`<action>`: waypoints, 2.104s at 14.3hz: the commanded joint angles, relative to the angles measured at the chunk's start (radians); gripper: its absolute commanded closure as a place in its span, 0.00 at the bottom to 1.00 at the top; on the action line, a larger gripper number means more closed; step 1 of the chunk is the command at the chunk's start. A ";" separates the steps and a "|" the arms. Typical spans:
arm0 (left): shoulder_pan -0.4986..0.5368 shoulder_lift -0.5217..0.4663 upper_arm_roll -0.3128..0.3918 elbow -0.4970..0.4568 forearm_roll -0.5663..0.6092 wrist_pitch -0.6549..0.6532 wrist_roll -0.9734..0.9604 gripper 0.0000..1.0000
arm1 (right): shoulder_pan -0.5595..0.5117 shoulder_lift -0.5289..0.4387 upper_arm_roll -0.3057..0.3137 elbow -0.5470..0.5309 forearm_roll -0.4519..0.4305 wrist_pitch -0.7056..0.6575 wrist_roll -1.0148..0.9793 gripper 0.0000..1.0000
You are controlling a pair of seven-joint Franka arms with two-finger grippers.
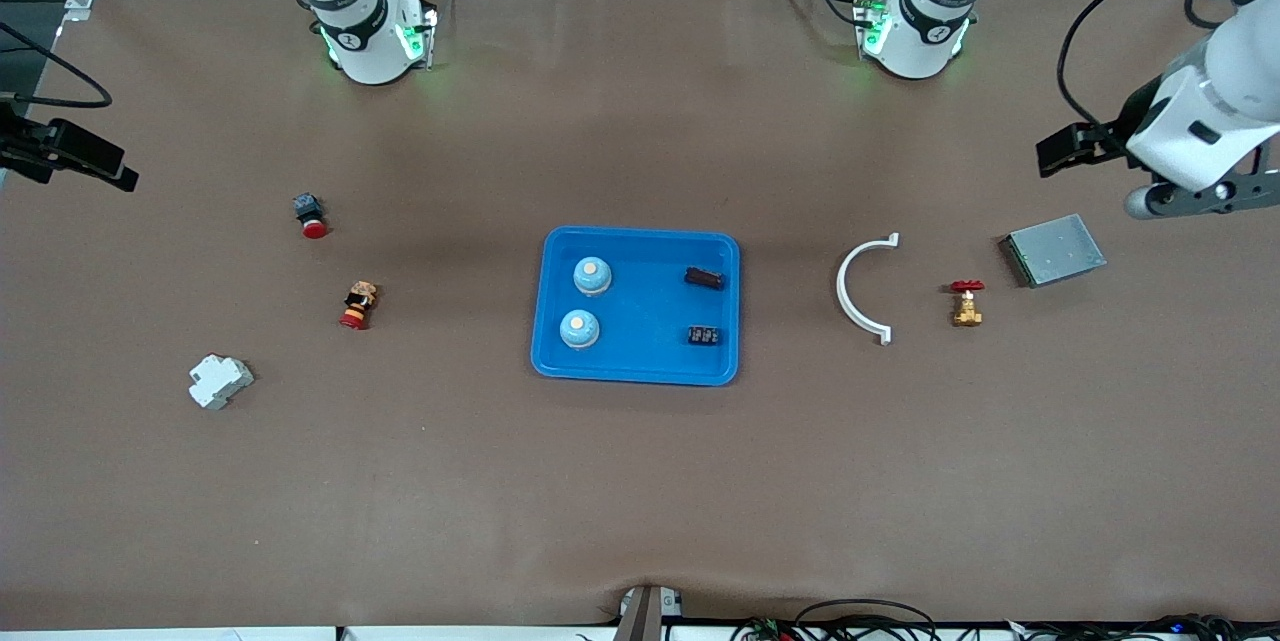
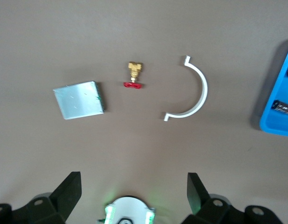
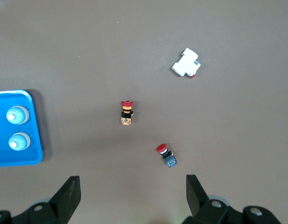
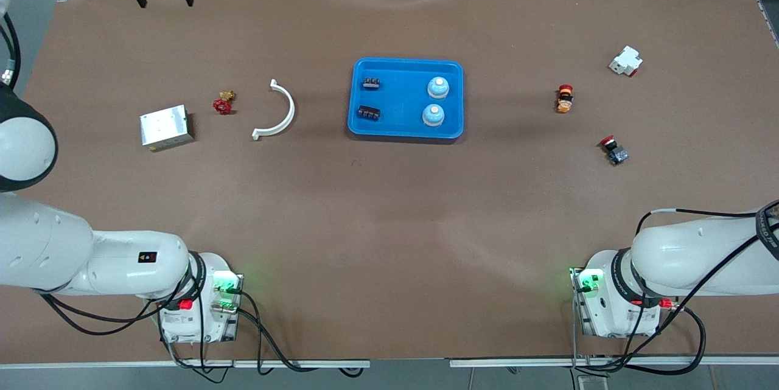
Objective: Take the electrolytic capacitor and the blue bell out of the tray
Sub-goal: 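Reach the left gripper to a capacitor while the right gripper reaches a bell, then grasp the capacitor with the left gripper while the right gripper grasps a bell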
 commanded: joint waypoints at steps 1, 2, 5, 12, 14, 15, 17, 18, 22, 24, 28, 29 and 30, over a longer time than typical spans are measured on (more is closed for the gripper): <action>0.002 -0.011 -0.013 -0.070 -0.078 0.055 -0.088 0.00 | -0.017 -0.002 0.013 0.017 -0.009 -0.009 0.006 0.00; 0.004 -0.013 -0.013 -0.108 -0.120 0.087 -0.140 0.00 | -0.015 0.000 0.013 0.030 -0.009 -0.008 0.004 0.00; -0.016 -0.005 -0.042 -0.162 -0.154 0.150 -0.231 0.00 | -0.023 0.010 0.013 0.027 0.003 -0.006 0.004 0.00; -0.032 0.006 -0.214 -0.294 -0.141 0.381 -0.510 0.00 | 0.155 0.013 0.021 0.025 0.065 -0.006 0.275 0.00; -0.035 0.013 -0.245 -0.332 -0.141 0.458 -0.576 0.00 | 0.230 0.035 0.021 0.024 0.066 0.003 0.360 0.00; -0.042 0.019 -0.264 -0.357 -0.141 0.503 -0.622 0.00 | 0.268 0.058 0.021 0.024 0.068 0.021 0.384 0.00; -0.049 0.036 -0.291 -0.401 -0.147 0.604 -0.735 0.00 | 0.345 0.104 0.021 0.022 0.086 0.084 0.455 0.00; -0.049 0.062 -0.309 -0.405 -0.151 0.639 -0.807 0.00 | 0.387 0.133 0.021 0.021 0.092 0.122 0.511 0.00; -0.122 0.188 -0.343 -0.397 -0.137 0.788 -1.094 0.00 | 0.499 0.275 0.021 0.019 0.109 0.225 0.563 0.00; -0.136 0.220 -0.344 -0.394 -0.137 0.863 -1.163 0.00 | 0.517 0.328 0.021 0.016 0.109 0.285 0.563 0.00; -0.199 0.314 -0.341 -0.389 -0.097 0.966 -1.335 0.00 | 0.549 0.395 0.021 -0.057 0.109 0.458 0.563 0.00; -0.205 0.340 -0.343 -0.370 -0.073 0.971 -1.379 0.00 | 0.560 0.420 0.021 -0.077 0.109 0.510 0.563 0.00; -0.220 0.369 -0.341 -0.347 -0.059 0.971 -1.419 0.00 | 0.566 0.440 0.021 -0.088 0.109 0.548 0.561 0.00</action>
